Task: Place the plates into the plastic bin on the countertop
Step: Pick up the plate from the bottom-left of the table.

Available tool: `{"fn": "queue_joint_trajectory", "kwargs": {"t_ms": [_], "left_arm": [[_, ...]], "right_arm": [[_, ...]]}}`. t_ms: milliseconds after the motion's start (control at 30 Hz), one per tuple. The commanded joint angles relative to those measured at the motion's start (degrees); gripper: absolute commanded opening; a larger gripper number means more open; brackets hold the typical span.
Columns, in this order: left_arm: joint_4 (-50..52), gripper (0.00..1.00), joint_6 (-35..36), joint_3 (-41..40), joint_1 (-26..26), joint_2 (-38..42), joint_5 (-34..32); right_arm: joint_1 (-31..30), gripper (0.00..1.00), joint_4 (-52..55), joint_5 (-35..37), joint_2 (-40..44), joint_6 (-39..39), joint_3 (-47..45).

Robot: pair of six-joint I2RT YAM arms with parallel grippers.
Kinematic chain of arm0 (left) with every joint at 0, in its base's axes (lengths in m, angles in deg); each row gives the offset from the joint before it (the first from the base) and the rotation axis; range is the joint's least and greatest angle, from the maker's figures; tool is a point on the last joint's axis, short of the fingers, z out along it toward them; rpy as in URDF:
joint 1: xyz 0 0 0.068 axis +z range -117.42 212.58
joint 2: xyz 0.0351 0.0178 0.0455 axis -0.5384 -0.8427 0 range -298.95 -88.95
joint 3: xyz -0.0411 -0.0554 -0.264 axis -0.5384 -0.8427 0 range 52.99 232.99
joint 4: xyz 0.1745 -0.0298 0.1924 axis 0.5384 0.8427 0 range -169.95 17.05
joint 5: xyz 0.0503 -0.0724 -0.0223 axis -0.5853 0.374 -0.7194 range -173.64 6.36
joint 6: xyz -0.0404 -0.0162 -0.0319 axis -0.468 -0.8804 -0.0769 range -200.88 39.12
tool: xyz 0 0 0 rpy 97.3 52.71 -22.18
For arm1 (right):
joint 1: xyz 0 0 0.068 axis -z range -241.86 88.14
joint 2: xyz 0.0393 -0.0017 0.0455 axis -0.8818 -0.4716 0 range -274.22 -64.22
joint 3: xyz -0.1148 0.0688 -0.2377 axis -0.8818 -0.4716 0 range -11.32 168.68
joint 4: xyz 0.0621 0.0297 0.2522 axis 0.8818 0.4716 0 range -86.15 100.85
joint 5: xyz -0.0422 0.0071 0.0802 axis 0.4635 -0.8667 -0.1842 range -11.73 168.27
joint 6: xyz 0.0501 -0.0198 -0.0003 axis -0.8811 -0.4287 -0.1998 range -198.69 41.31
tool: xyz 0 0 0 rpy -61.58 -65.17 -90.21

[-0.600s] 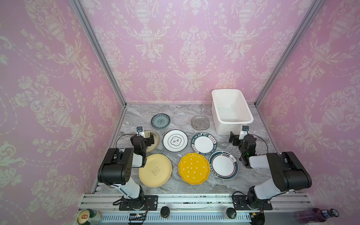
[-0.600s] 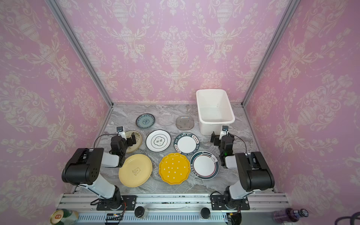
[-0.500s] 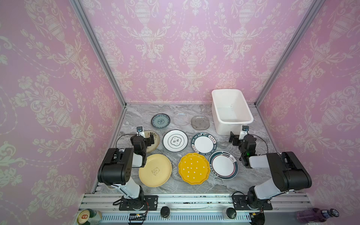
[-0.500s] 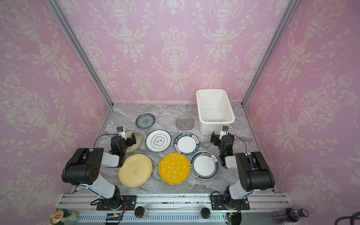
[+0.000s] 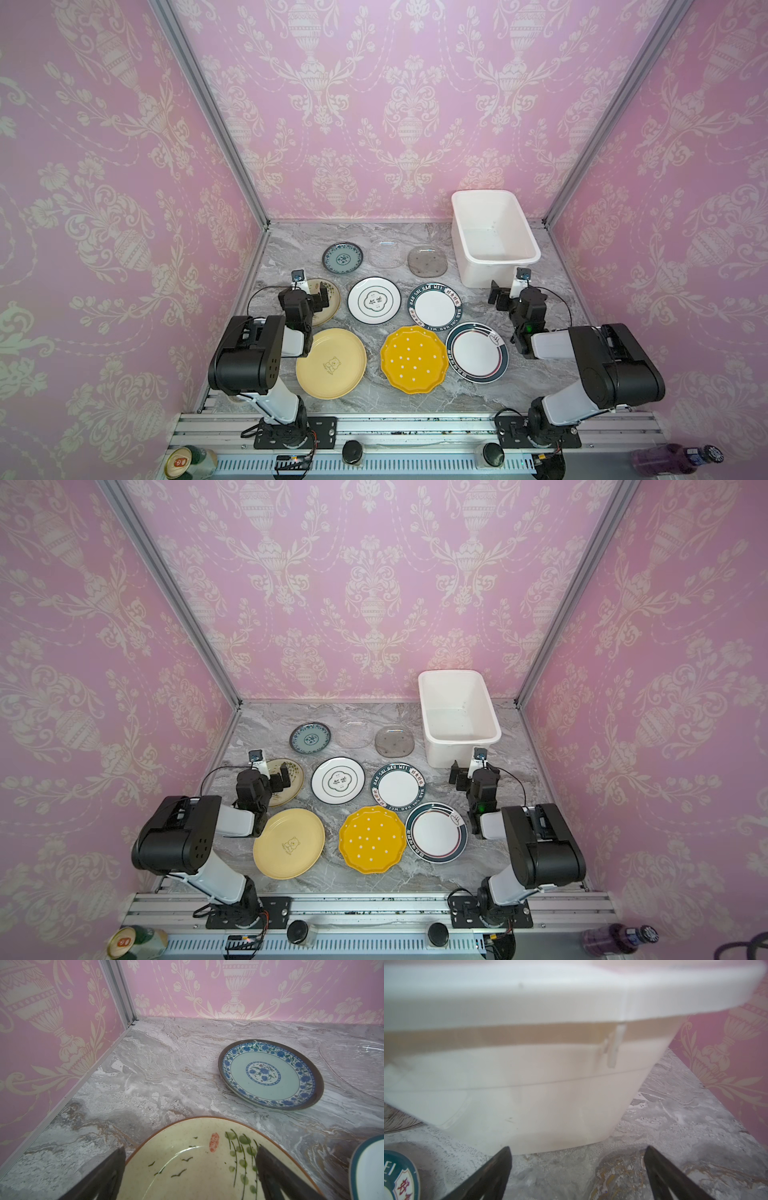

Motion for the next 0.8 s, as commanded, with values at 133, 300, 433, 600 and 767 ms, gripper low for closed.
{"fn": "queue_joint_trajectory", "kwargs": {"t_ms": [133, 300, 433, 600, 767], "left_arm": [[-0.4, 0.99, 0.6, -0.4, 0.2, -0.1, 0.8], [-4.2, 0.99, 0.5, -2.7, 0.2, 0.9, -0.7], [-0.6, 0.99, 0.2, -5.4, -1.2, 11.0, -7.8], [29.6, 0.99, -1.1, 0.5, -2.7, 32.7, -7.0], [58.0, 0.99, -11.6, 10.3, -3.0, 46.9, -10.2]], "right_arm": [[-0.3, 1.00, -0.9, 0.7, -0.2, -1.1, -0.6], [-0.3, 1.00, -1.5, 2.3, 1.2, -1.7, -1.7], [-1.5, 1.00, -2.1, 2.8, 6.6, 0.1, -4.5], [-1.4, 1.00, 17.9, 2.9, 24.4, -0.5, -0.5], [-1.0, 1.00, 37.8, 1.2, 38.3, -11.3, 6.7]]}}
